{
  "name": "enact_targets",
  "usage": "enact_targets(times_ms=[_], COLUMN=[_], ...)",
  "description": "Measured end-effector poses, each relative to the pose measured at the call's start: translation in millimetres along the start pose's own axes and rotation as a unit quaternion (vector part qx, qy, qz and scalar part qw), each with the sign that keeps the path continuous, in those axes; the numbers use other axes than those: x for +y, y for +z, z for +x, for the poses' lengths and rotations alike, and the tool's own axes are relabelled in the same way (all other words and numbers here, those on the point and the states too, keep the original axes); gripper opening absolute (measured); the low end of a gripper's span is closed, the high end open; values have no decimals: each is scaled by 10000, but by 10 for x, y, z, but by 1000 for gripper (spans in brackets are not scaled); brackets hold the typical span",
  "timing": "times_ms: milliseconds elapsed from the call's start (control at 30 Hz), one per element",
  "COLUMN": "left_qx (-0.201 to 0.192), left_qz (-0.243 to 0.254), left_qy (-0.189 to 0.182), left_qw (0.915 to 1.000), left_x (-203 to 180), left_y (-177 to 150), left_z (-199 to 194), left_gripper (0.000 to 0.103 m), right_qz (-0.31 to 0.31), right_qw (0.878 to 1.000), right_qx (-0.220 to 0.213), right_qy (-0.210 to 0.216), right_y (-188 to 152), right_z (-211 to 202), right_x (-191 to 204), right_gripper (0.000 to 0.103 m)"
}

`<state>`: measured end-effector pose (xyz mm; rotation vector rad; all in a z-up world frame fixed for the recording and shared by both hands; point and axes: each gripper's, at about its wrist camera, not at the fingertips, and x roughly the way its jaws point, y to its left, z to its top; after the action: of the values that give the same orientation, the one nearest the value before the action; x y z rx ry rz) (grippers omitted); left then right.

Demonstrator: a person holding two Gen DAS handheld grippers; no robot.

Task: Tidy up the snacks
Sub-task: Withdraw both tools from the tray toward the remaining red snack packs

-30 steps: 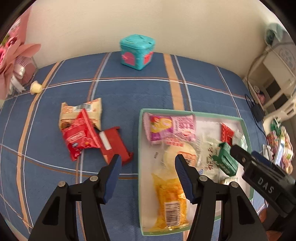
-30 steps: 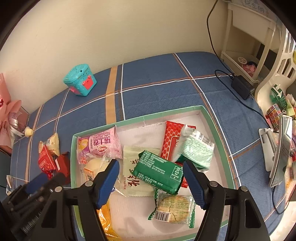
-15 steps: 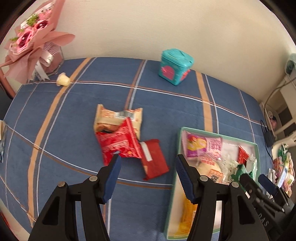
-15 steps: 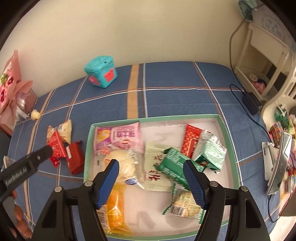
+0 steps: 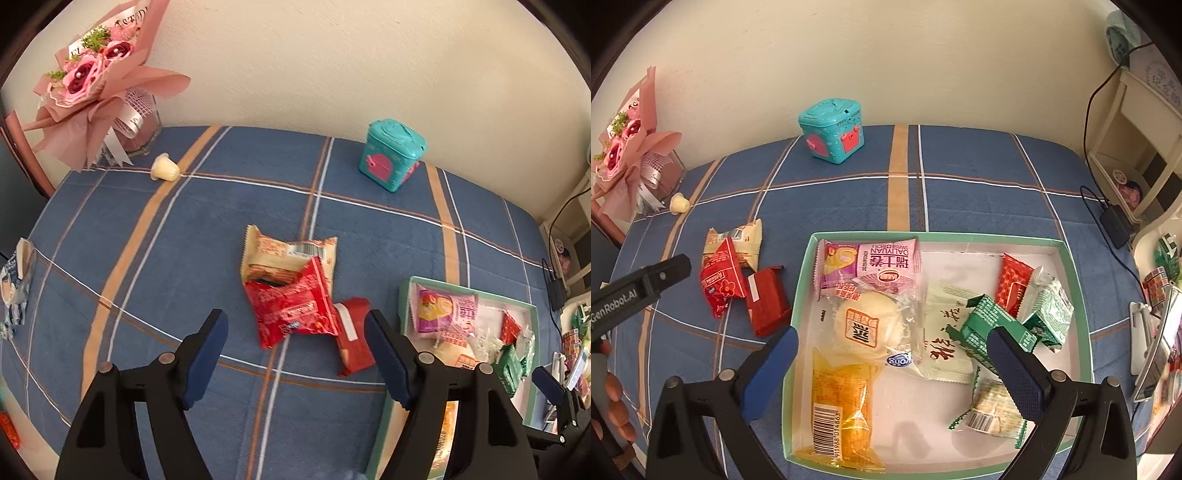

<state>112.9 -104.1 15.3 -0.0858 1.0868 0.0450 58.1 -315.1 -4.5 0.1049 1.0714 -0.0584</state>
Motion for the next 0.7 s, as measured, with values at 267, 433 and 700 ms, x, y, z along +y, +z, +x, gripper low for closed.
enact_targets(times_ms=[267, 433, 700], left_qx=[-103, -136, -215], left_qz=[-96, -264, -804], left_qy=[150, 188, 330], left_qw=[9998, 9994, 9960], left_x=[173, 333, 752], left_y=[28, 39, 59], left_z=[-22, -18, -18], left_gripper=[87, 88, 97], right_qz=[-163, -178, -257], right_qw=[9998, 9994, 9993], right_qx=[-91, -286, -238], right_qy=[-25, -5, 108], right_y=[-9, 14, 62], right_z=[39, 6, 59], right_x=[185, 314, 521], right_gripper=[103, 103, 103])
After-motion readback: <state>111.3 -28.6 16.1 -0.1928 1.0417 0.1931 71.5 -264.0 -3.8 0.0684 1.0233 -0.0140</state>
